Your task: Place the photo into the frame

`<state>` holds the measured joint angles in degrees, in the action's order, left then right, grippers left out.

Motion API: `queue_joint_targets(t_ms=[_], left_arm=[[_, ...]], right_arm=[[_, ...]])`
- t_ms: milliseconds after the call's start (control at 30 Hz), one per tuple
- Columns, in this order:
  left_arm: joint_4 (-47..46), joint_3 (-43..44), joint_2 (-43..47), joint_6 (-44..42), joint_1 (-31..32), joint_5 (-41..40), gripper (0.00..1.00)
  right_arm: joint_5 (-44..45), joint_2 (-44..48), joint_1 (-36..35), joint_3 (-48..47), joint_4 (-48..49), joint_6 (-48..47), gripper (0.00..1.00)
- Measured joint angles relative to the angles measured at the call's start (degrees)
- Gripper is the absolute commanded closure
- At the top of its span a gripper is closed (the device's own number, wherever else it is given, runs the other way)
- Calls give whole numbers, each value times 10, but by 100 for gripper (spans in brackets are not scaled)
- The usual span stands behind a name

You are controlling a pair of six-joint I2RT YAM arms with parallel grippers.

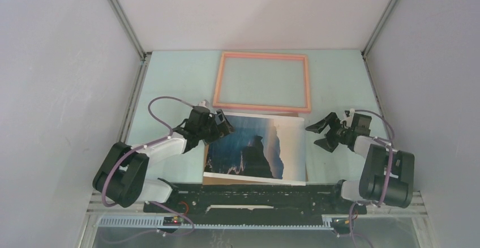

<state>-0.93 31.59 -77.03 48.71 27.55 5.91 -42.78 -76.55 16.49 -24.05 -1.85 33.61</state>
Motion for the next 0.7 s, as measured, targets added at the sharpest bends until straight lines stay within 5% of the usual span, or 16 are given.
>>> queue_joint_targets(t_ms=[433,700], left_arm=[[-46,-18,-7,9,-1,18,0],[-49,-19,-7,9,-1,18,0]], right_arm=[[-92,-47,-9,3,73,25,8],[-130,47,-10,12,77,67,8]])
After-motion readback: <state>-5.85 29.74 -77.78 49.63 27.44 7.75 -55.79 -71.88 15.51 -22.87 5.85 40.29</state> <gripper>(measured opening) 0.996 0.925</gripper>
